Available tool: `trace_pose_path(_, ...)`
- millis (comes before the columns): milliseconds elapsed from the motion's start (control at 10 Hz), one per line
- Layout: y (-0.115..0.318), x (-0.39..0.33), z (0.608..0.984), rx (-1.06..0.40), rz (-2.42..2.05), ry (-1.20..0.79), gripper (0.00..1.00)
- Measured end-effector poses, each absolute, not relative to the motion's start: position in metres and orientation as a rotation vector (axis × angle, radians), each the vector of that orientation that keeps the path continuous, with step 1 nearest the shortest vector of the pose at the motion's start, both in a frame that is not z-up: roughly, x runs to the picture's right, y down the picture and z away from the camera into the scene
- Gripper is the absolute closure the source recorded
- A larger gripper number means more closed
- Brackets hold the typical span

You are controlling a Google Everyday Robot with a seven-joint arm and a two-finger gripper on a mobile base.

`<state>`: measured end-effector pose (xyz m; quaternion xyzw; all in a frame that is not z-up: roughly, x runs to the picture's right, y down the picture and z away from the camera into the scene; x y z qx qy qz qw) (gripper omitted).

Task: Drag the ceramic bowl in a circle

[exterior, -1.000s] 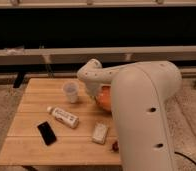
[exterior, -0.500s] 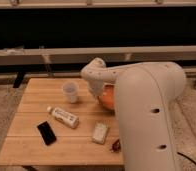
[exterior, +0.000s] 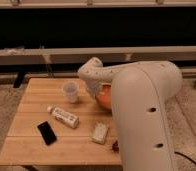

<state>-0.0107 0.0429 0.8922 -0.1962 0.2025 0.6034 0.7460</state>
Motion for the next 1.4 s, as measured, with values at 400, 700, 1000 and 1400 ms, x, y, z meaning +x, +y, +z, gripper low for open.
trace_pose_path(400, 0.044, -0.008, 0.891, -0.431, 1.31, 0.447, 0.96)
trace_pose_path(700, 0.047, 0.002, 0.888, -0.429, 1.31, 0.453, 0.96)
trace_pose_path(1000, 0.043, 0.0, 0.888, -0.432, 1.292, 0.451, 0.96)
trace_pose_path(1400, 0.042, -0.007, 0.888, -0.439, 1.262, 0.454, 0.96)
